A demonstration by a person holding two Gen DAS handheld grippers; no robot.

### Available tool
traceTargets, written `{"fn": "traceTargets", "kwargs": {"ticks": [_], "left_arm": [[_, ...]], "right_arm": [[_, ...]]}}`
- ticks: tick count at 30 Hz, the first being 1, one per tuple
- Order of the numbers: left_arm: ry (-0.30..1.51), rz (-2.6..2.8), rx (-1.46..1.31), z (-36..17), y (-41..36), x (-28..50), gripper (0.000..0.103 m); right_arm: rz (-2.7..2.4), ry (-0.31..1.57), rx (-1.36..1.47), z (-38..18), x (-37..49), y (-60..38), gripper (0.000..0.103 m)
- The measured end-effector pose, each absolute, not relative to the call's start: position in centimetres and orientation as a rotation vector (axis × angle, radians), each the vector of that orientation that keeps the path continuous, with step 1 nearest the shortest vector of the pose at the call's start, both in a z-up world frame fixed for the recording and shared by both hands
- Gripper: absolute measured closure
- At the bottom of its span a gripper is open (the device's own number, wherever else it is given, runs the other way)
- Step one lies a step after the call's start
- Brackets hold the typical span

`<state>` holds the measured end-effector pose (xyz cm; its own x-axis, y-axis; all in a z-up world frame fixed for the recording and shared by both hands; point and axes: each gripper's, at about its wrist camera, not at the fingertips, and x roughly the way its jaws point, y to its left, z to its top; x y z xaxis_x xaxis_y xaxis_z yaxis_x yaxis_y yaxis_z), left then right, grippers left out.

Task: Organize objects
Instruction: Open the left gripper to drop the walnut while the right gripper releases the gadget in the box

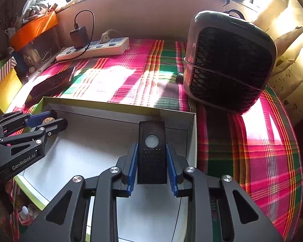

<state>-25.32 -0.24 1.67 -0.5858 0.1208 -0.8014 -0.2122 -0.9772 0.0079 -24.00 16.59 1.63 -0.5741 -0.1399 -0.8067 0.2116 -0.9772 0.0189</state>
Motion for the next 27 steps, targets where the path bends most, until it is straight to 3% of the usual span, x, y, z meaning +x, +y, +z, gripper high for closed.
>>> {"fn": "traceTargets", "kwargs": {"ticks": [8,13,27], "left_arm": [[0.162,2.621,-1.317,1.7,0.1,-25.1,0.068],[0.158,2.604,-1.309,1.7,0.1,-24.6,0.062],[0.064,2.632,-1.265,3.4,-0.6,-21.5,0.061]], "right_arm": [[-2.628,0.106,1.33,1.7,-23.9,16.5,0.074],[-2.629,0.098,1.322,1.8,-23.6,16.5,0.065],[-2.647,0.066,1.277,3.0,-21.2,16.7,0.062]]}}
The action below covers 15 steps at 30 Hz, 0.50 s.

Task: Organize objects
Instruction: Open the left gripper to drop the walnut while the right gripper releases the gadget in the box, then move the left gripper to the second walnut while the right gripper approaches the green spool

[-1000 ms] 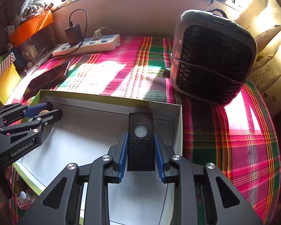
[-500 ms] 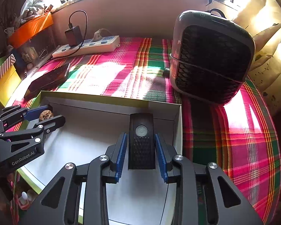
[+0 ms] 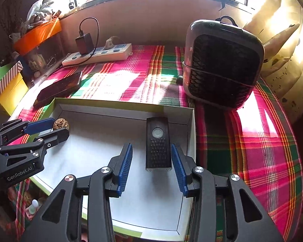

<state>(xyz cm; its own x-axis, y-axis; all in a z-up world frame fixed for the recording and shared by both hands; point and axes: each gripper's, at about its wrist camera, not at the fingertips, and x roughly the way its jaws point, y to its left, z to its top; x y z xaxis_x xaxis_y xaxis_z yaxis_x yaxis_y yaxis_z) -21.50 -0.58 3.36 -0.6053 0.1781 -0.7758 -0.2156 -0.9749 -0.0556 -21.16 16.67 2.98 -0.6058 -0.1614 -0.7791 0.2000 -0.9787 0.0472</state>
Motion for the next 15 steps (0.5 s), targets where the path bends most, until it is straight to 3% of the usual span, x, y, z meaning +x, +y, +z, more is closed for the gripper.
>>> {"fn": "traceTargets", "kwargs": {"ticks": [15], "left_arm": [[0.042,2.67,-1.192,4.9,-0.8,-16.2,0.06]], "right_arm": [[-2.676,0.007,1.219,4.3,-16.6,17.5,0.057]]}}
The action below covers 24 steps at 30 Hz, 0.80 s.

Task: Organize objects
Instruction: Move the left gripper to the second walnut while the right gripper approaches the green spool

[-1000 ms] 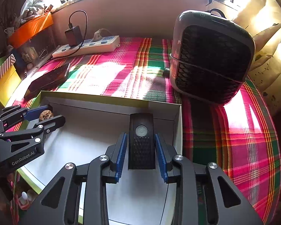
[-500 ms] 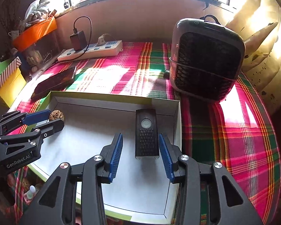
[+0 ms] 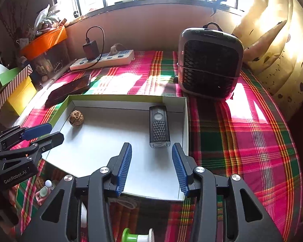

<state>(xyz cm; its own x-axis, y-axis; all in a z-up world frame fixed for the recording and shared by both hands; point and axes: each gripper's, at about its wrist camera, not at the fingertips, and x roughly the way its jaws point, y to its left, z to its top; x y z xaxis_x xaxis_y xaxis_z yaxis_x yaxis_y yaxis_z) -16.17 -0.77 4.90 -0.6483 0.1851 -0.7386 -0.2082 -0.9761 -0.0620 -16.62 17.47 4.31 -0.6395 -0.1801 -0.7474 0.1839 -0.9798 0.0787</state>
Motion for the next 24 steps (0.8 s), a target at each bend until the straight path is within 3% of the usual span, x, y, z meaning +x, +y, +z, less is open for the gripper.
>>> {"fn": "traceTargets", "kwargs": {"ticks": [10,24], "left_arm": [[0.006,2.716,-1.156,5.5,-2.0,-13.1,0.06],[-0.177,2.738,-1.155,4.3,-5.3,-8.8,0.054]], "right_arm": [[-2.706,-0.005,1.173,4.7,-13.5,18.4,0.055],[-2.7,-0.085,1.153,4.0,-9.6,20.6,0.055]]}}
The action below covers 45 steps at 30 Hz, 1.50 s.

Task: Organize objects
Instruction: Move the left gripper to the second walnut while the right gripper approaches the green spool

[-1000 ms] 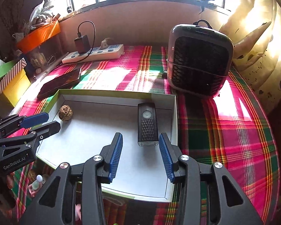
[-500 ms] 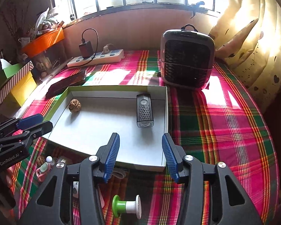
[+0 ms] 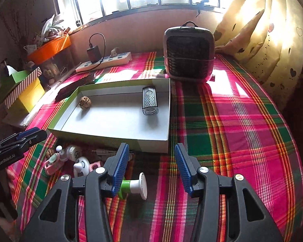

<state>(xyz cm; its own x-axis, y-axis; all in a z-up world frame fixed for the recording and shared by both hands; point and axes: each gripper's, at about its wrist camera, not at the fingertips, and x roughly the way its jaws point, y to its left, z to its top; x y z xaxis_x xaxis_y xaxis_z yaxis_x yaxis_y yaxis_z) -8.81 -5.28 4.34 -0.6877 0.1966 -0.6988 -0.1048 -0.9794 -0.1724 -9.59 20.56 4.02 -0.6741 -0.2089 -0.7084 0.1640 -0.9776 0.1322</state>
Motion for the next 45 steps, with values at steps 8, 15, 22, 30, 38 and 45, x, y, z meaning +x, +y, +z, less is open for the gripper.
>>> {"fn": "traceTargets", "kwargs": {"ticks": [8,15,22,30,38,45], "left_arm": [[-0.244,2.696,-1.161,2.8,-6.9,-6.6,0.05],[-0.299,2.648,-1.173,1.9,-7.2,-6.3,0.049],[-0.271,2.628,-1.194,1.5,-6.4,-7.0,0.049],[-0.302,2.612,-1.212,1.1,-6.5,-7.8,0.049],[-0.292,2.602,-1.229,1.0,-6.4,-8.5,0.049],[-0.282,2.598,-1.223,0.8,-6.2,-8.7,0.049]], "right_arm": [[-2.677,-0.089,1.127,3.4,-7.8,20.9,0.048],[-2.657,-0.097,1.138,2.7,-7.1,20.9,0.046],[-2.649,-0.097,1.156,2.2,-6.9,20.8,0.046],[-2.636,-0.094,1.167,1.9,-7.1,20.5,0.045],[-2.63,-0.079,1.167,1.9,-7.0,20.2,0.044],[-2.63,-0.075,1.197,1.5,-7.0,20.2,0.044]]}}
